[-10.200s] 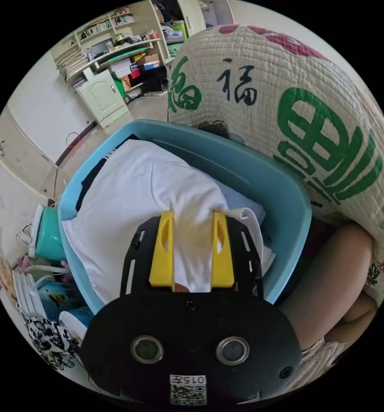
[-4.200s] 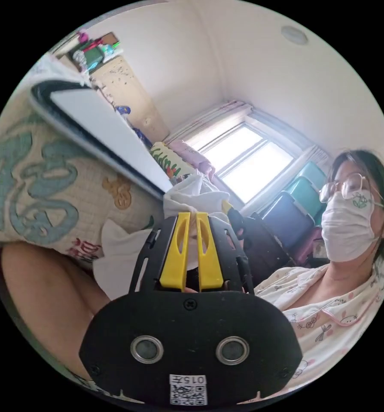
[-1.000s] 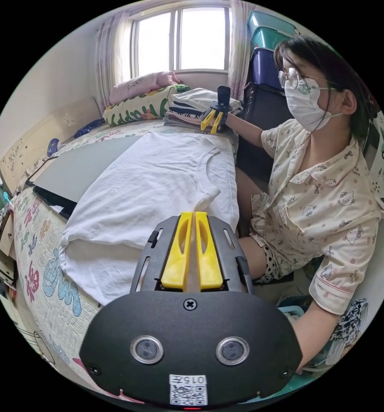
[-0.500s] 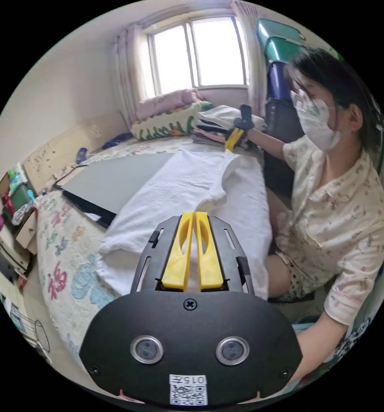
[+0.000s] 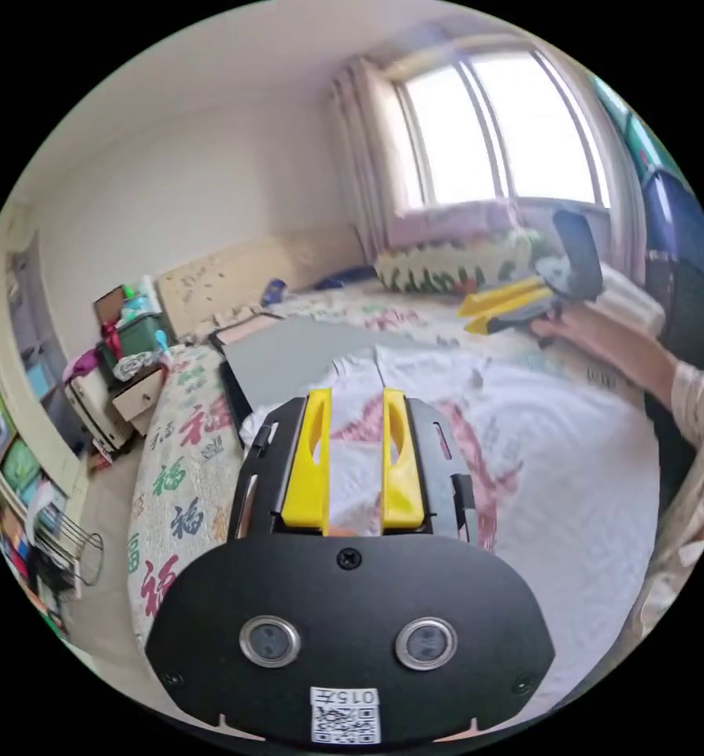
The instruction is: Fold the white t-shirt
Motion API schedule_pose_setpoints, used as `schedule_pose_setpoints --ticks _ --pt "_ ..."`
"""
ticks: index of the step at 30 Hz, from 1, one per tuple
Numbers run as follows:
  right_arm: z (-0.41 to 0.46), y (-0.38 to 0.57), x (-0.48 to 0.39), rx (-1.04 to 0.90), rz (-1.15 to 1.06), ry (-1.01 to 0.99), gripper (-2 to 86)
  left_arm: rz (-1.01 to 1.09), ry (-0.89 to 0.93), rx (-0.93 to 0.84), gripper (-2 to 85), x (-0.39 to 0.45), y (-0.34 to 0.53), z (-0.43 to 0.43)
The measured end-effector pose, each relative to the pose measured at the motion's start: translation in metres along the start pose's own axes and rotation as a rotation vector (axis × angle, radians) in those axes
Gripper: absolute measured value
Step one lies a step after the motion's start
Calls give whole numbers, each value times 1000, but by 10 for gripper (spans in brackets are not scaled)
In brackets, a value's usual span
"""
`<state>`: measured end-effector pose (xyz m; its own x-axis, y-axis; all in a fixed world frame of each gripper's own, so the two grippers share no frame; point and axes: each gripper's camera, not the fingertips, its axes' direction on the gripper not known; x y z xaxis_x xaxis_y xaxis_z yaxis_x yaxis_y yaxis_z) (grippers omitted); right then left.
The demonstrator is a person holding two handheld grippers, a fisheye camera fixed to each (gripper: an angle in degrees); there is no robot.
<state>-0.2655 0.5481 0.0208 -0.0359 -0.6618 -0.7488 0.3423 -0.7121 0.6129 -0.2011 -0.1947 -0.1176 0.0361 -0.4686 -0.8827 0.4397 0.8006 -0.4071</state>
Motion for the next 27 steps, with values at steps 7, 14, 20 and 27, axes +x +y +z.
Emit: schedule_pose_setpoints --ticks 7,14,20,27 --pt "82 -14 37 -206 -29 3 111 96 81 -244 109 -19 23 72" --pt "106 -29 93 -274 4 -52 35 112 109 -257 45 -55 33 107" --pt "90 -56 177 -215 149 -7 -7 -186 85 -88 11 -161 59 104" --pt "26 18 396 -67 929 429 32 -854 -466 -46 73 -299 195 76"
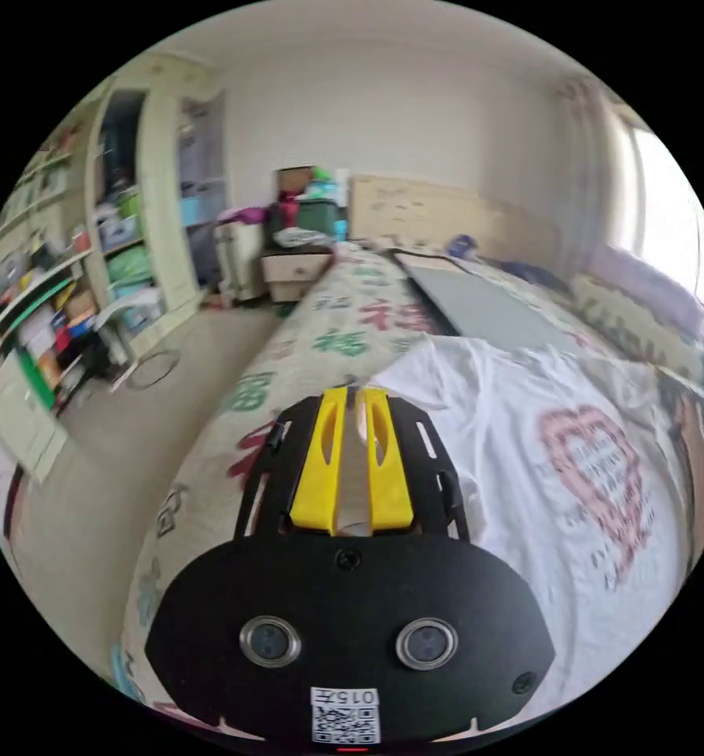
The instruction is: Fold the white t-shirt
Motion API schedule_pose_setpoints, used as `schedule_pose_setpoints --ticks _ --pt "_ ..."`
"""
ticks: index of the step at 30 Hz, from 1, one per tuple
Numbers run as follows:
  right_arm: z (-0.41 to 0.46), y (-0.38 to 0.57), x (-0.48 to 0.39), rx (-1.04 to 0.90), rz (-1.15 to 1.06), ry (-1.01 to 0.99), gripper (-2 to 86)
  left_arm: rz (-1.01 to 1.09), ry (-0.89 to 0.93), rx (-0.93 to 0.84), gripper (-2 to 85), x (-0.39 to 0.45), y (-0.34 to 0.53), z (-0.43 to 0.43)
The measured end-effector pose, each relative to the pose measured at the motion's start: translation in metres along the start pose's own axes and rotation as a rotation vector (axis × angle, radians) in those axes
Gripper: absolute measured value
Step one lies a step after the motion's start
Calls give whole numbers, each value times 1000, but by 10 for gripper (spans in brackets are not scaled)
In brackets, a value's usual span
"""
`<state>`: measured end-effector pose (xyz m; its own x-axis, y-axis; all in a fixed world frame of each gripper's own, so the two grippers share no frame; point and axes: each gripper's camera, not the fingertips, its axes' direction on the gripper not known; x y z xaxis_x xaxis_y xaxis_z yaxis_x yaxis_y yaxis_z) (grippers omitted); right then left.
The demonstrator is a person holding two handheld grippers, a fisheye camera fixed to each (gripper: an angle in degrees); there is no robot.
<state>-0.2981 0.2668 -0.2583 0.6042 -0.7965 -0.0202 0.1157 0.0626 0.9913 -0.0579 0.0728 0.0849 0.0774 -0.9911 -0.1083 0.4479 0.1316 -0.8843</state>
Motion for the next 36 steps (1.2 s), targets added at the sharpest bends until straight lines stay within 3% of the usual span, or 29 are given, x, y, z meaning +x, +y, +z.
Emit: schedule_pose_setpoints --ticks 3,5,10,14,18,22,25,28,33,36 --pt "0 -11 28 -60 44 -42 109 -122 164 -22 114 -44 17 8" --pt "-8 -13 28 -57 -22 -99 113 -114 213 -8 109 -50 28 4" --pt "-34 -25 -1 -89 -238 -267 107 70 233 -66 104 -19 53 12" --pt "-27 -45 6 -140 -222 -185 106 138 234 -70 99 14 72 26" --pt "-27 -52 47 -163 -149 -277 89 377 318 -40 92 105 86 23" --pt "-18 -51 62 -313 -191 -390 82 571 419 -11 93 234 97 28" --pt "-51 -47 69 -273 -247 -411 16 631 520 -41 93 331 107 49" --pt "-76 -31 77 -267 -284 -454 5 660 607 -57 94 433 125 78" --pt "-109 -17 87 -271 -321 -555 3 737 615 -149 99 594 161 133" --pt "-115 -14 84 -314 -361 -576 2 846 513 -245 105 677 186 167"
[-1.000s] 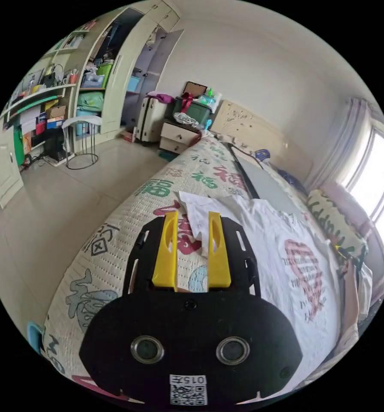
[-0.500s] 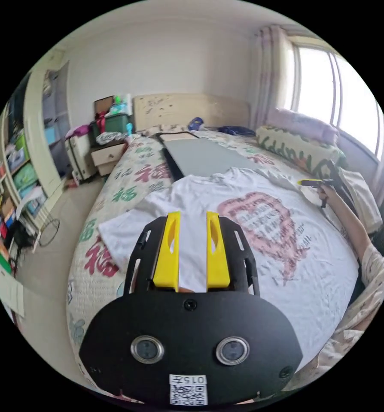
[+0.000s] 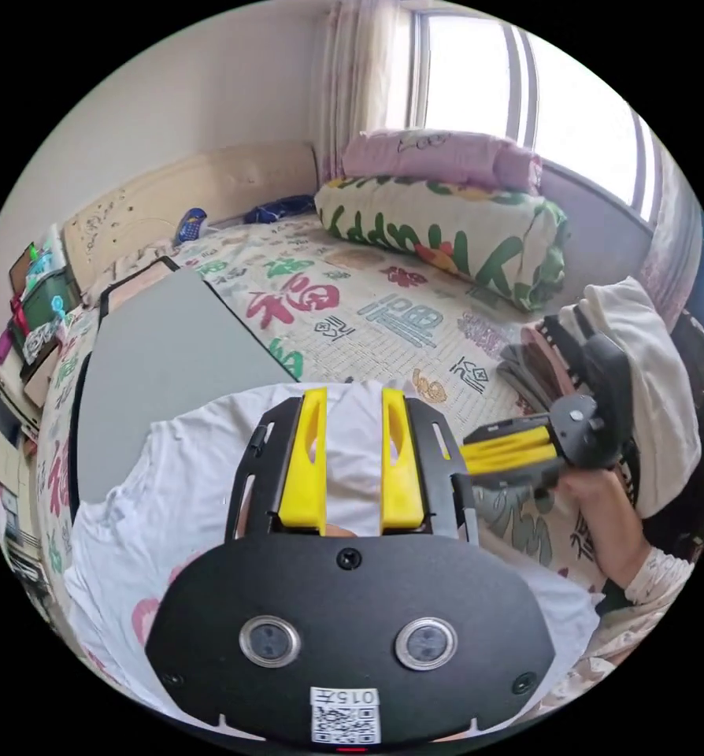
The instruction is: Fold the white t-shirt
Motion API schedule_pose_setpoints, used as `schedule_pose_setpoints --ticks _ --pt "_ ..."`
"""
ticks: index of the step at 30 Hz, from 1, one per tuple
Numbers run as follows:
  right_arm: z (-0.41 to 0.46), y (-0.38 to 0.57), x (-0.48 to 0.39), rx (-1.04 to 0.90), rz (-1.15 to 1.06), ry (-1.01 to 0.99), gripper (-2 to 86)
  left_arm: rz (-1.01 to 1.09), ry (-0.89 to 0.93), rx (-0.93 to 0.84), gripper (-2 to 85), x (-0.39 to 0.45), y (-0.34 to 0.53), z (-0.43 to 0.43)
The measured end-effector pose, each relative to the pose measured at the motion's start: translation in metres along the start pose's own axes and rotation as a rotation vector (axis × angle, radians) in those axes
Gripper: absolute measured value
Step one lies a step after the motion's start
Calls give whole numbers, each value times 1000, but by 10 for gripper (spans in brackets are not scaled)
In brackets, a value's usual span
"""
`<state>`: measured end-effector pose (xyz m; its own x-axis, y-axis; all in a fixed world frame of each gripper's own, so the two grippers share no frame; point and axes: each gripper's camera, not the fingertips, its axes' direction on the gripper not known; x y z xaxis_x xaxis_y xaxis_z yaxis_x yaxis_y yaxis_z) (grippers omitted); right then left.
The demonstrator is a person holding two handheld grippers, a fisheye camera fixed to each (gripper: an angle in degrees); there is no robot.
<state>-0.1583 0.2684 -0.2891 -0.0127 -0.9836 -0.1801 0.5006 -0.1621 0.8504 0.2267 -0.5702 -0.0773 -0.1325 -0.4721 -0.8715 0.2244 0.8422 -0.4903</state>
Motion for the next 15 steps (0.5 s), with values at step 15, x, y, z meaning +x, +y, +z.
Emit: schedule_pose_setpoints --ticks 15 --pt "-55 43 -2 98 135 82 0 -89 -145 25 11 59 -12 72"
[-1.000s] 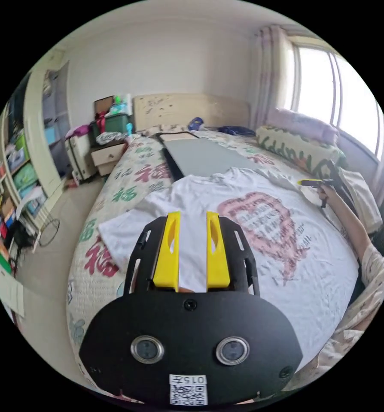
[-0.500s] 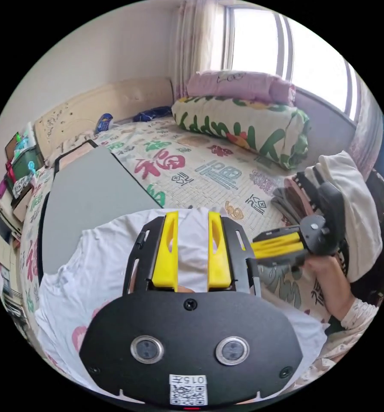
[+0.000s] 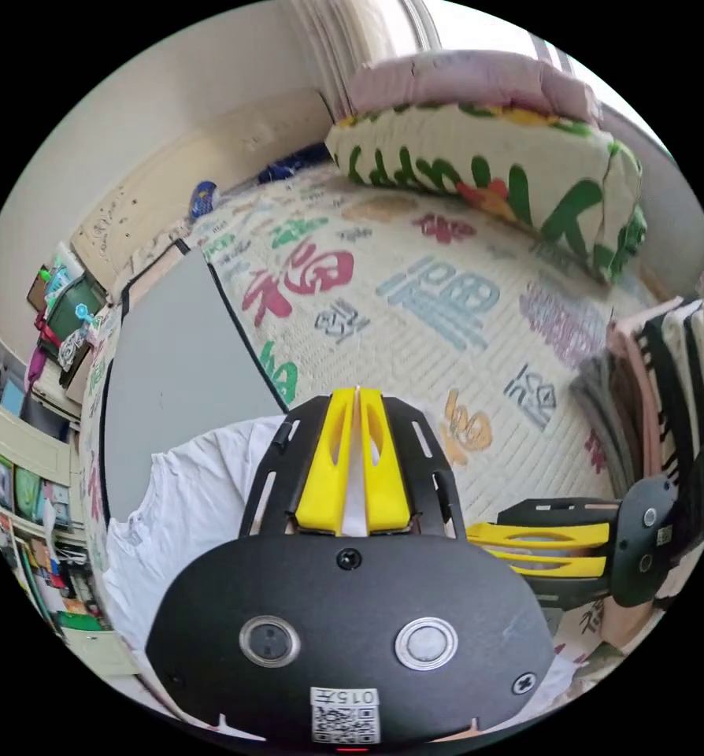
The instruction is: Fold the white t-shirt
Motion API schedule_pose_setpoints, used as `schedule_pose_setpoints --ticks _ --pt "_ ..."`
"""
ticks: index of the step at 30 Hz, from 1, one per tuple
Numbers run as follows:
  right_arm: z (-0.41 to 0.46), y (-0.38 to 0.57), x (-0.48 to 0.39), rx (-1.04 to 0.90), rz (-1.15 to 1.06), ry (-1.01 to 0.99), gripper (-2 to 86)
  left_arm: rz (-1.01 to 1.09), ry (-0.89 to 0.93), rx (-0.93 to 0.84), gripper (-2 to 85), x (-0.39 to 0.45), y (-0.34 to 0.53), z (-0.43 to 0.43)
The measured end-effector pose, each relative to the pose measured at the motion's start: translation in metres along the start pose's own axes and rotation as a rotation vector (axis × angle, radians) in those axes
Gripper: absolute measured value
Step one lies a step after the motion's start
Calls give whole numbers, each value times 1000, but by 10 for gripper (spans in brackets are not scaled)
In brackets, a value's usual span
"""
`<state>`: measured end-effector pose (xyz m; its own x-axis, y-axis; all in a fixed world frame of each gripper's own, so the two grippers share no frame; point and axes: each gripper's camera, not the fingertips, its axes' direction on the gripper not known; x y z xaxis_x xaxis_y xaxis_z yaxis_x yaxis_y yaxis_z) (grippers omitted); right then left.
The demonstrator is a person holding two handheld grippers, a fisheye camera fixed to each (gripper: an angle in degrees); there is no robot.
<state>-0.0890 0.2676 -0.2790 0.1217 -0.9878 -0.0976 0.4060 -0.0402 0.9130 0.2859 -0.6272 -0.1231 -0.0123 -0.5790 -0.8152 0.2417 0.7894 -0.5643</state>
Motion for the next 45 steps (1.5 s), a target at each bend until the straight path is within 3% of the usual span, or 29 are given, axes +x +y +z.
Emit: schedule_pose_setpoints --ticks 6,10,14,20,22,25,29,31,34,37,40,45 --pt "-20 28 13 46 94 -45 -1 -15 -59 109 2 37 -1 -4" --pt "-12 43 -7 -67 24 -1 3 54 47 -28 0 57 2 25" --pt "-2 60 -34 -156 -71 76 13 120 12 -54 1 67 11 15" --pt "-22 96 -49 -176 -65 175 53 53 30 162 23 -3 47 -130" --pt "-36 116 -54 -135 -23 333 23 37 122 284 41 -40 98 -223" --pt "-54 139 -78 -106 -44 409 28 124 186 384 57 -69 200 -349" --pt "-107 170 -142 4 -170 242 51 154 59 524 67 -97 367 -490" --pt "-156 212 -203 98 -303 129 62 7 -44 637 78 -127 488 -563" --pt "-203 304 -268 193 -431 16 73 -271 -128 678 87 -178 628 -616" --pt "-226 417 -298 262 -444 -74 85 -569 -189 586 104 -225 742 -635" --pt "-237 502 -288 318 -245 -138 94 -813 -230 574 123 -253 825 -647" --pt "-236 584 -267 288 47 -151 120 -913 -212 530 143 -294 861 -662"
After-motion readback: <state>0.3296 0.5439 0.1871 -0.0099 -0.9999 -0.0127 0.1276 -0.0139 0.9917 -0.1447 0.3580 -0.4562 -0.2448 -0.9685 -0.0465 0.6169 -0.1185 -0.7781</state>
